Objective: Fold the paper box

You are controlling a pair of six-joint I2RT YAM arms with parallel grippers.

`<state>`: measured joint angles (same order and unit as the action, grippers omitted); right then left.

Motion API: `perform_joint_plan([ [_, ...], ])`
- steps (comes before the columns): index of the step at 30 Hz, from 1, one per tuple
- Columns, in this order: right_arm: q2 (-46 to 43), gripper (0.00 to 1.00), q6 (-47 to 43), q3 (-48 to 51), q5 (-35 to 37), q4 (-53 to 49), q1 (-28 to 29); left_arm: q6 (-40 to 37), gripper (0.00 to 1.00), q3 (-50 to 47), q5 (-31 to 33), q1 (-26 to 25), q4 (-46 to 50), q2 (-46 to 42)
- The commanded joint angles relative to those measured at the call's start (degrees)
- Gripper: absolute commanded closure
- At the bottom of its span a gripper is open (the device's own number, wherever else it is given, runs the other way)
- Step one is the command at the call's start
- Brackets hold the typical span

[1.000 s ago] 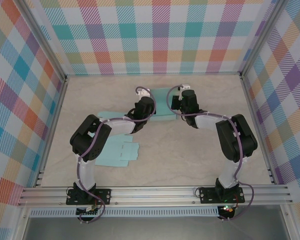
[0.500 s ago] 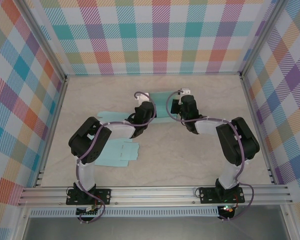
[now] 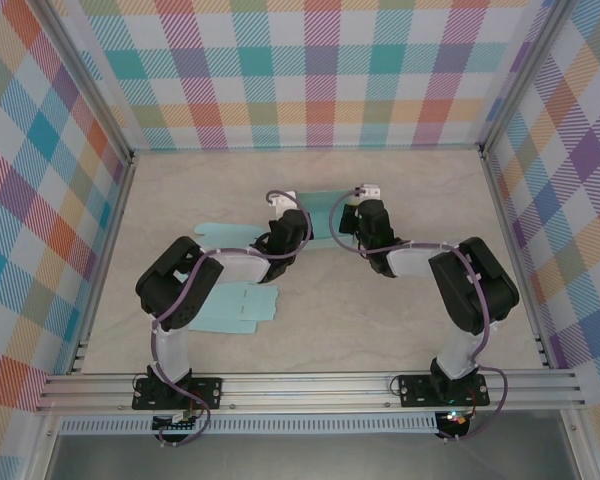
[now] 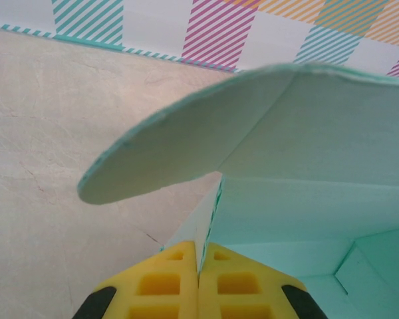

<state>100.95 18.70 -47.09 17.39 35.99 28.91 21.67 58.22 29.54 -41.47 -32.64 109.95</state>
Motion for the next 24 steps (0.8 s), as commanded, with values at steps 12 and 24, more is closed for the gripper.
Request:
perform_joint_plan([
  [12, -0.1, 0.93, 0.6, 6.5, -3.4, -4.8, 2.3, 6.3, 0.94, -6.1, -5.2, -2.3, 5.1, -0.4],
  [24, 0.2, 0.93, 0.1, 6.7, -3.5, -4.6, 2.9, 7.5, 0.94, -3.2, -5.5, -3.7, 6.3, 0.9],
])
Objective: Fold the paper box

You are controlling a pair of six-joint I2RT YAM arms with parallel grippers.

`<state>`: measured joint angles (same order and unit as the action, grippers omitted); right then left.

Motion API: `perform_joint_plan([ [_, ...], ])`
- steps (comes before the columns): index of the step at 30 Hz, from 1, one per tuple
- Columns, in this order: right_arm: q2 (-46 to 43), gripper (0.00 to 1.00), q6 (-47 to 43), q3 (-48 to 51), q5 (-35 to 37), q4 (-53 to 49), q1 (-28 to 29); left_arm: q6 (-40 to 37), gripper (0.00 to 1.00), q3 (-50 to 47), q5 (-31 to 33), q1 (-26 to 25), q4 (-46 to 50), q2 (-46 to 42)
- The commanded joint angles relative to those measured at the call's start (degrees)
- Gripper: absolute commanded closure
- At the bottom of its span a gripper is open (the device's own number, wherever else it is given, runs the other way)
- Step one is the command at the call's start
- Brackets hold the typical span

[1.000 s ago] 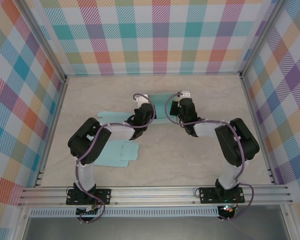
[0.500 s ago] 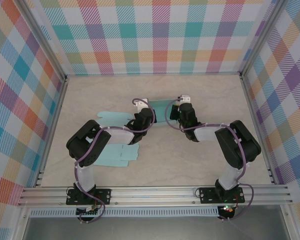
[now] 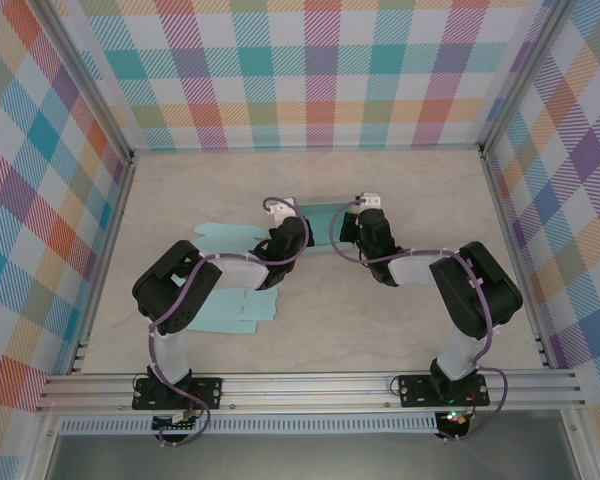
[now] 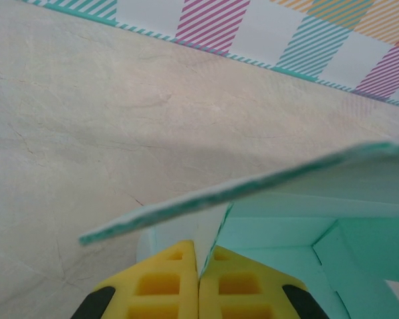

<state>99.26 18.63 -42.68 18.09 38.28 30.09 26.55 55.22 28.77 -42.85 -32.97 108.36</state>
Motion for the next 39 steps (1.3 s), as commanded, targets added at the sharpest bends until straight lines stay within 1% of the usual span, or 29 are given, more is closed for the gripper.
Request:
perform_joint_plan([
  [1, 1.9, 0.93, 0.2, 2.3, -4.2, -6.9, 1.7, 2.8, 0.94, -0.2, -4.7, -2.4, 6.7, 2.6],
  [10, 2.5, 0.93, 0.4, 2.2, -4.5, -6.6, 1.9, 4.3, 0.93, -0.5, -5.6, -2.5, 6.4, 2.7],
  [21, 2.9, 0.93, 0.4, 2.0, -4.5, -6.6, 2.5, 6.4, 0.93, 1.9, -7.8, -2.9, 6.0, 3.4],
  [26, 2.9, 0.93, 0.3, 2.0, -4.2, -6.8, 2.6, 6.3, 0.93, 1.4, -7.3, -3.2, 6.2, 3.1],
  [31, 2.9, 0.93, 0.3, 2.8, -3.8, -6.8, 2.6, 5.5, 0.93, -1.5, -4.8, -3.2, 6.6, 1.9],
  [36, 2.8, 0.93, 0.6, 4.3, -2.9, -6.4, 2.6, 4.5, 0.83, -6.5, -2.9, -3.2, 6.7, -0.2],
  [39, 2.9, 0.93, 0.9, 5.3, -2.4, -6.0, 2.6, 3.7, 0.7, -9.0, -2.8, -3.3, 6.8, -1.4],
])
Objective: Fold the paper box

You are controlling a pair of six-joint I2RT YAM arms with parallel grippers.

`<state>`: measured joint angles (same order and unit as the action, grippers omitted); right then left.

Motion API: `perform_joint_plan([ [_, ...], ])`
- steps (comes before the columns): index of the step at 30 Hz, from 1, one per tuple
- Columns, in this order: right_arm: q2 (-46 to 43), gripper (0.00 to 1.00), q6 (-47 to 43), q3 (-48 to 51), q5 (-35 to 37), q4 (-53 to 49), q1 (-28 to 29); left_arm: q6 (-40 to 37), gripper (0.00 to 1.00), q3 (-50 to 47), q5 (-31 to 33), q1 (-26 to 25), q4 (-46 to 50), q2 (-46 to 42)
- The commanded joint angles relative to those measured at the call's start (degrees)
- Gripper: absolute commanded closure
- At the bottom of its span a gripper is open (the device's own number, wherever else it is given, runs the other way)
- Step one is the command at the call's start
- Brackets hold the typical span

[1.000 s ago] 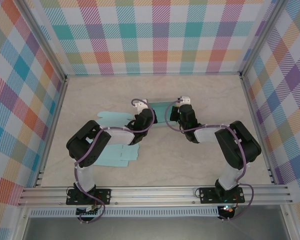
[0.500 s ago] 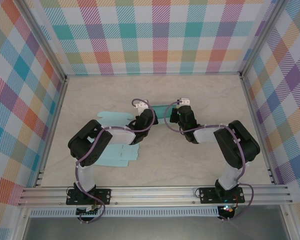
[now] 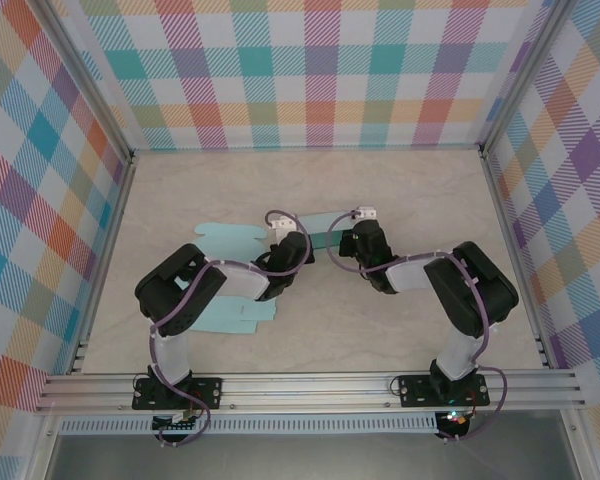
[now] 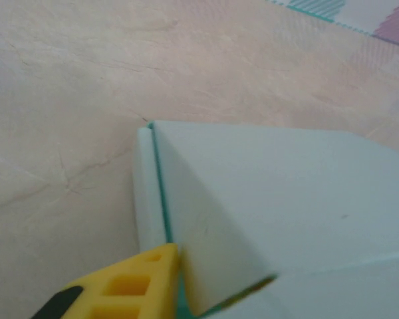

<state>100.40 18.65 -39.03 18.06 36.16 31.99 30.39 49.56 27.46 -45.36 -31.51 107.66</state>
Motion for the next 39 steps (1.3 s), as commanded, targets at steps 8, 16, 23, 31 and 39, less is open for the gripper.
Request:
perform_joint_plan([
  [8, 0.1, 0.86, 1.7, 3.7, -1.8, -4.1, 0.7, -1.4, 0.39, -7.8, -1.4, -1.8, 7.5, -8.2],
  [16, -7.6, 0.57, 0.9, 4.8, -2.9, -10.6, 1.1, -1.8, 0.17, -11.2, 1.0, -6.1, 14.4, -19.5],
  [23, -16.7, 0.35, -0.4, 5.5, -2.3, -21.5, 1.4, 0.2, 0.04, -15.0, 1.6, -8.2, 22.8, -32.1],
  [31, -30.6, 0.23, 0.7, 8.1, -2.7, -32.2, 1.7, 2.4, 0.0, -17.1, 2.7, -8.9, 30.2, -46.6],
  [39, -44.4, 0.0, 2.7, 0.8, -4.8, -49.7, 1.5, -1.2, 0.0, -11.5, 9.3, -8.3, 33.3, -52.2],
])
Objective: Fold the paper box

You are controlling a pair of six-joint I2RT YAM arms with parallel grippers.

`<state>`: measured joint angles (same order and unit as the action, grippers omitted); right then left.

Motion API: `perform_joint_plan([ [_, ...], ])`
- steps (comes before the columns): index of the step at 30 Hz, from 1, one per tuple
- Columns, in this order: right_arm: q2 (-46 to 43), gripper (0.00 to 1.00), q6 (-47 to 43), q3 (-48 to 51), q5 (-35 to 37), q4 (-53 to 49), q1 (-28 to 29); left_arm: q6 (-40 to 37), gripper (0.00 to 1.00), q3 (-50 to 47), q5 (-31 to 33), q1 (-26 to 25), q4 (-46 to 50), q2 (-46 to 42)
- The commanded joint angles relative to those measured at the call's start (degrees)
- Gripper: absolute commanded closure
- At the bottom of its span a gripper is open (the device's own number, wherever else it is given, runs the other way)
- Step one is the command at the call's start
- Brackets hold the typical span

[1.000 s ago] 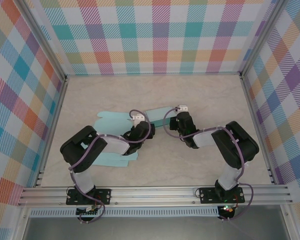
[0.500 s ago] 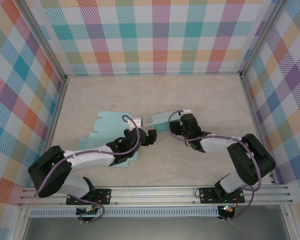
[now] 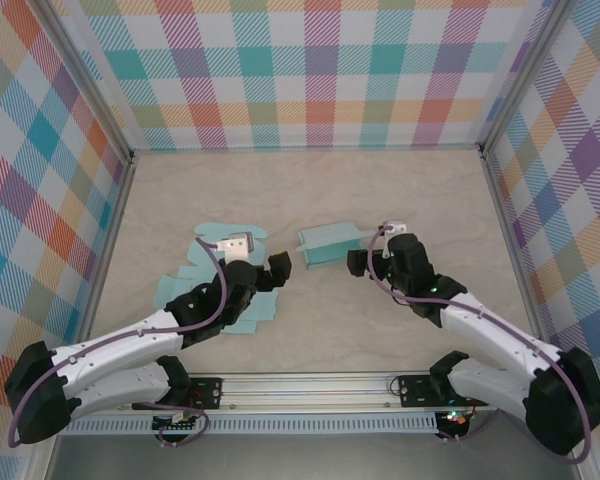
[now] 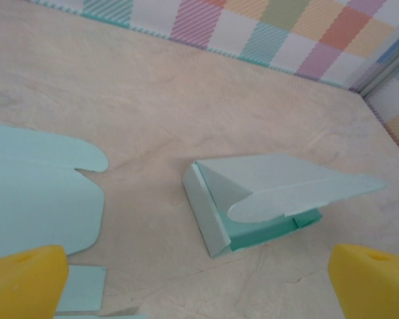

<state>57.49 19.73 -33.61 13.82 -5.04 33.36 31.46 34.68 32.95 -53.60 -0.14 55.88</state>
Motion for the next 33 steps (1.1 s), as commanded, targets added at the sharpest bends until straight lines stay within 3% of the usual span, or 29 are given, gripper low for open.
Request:
perform_joint_plan([
  [1, -0.9, 0.0, 2.0, -6.9, 0.2, -11.1, 0.0, -3.7, 0.0, 4.6, 3.4, 0.5, 2.0, 0.2],
  [5, 6.1, 0.0, 1.8, -16.5, -0.2, -18.1, -1.3, -6.5, 0.0, 11.3, -3.2, 5.1, 3.1, 6.5],
  [11, 20.0, 0.0, -0.2, -27.5, -2.3, -20.3, -4.2, -5.6, 0.0, 20.2, -12.1, 12.1, 1.8, 19.4],
  [17, 29.6, 0.0, 0.4, -33.1, -9.0, -22.2, -8.8, -5.5, 0.01, 30.1, -18.1, 14.2, 5.9, 33.3],
  [27, 36.2, 0.0, 0.0, -31.5, -16.6, -21.7, -11.0, -5.4, 0.05, 33.7, -18.8, 14.3, 8.0, 46.8],
  [33, 39.2, 0.0, 0.7, -30.0, -18.7, -20.3, -11.3, -4.6, 0.07, 32.7, -19.1, 14.2, 8.6, 49.4],
])
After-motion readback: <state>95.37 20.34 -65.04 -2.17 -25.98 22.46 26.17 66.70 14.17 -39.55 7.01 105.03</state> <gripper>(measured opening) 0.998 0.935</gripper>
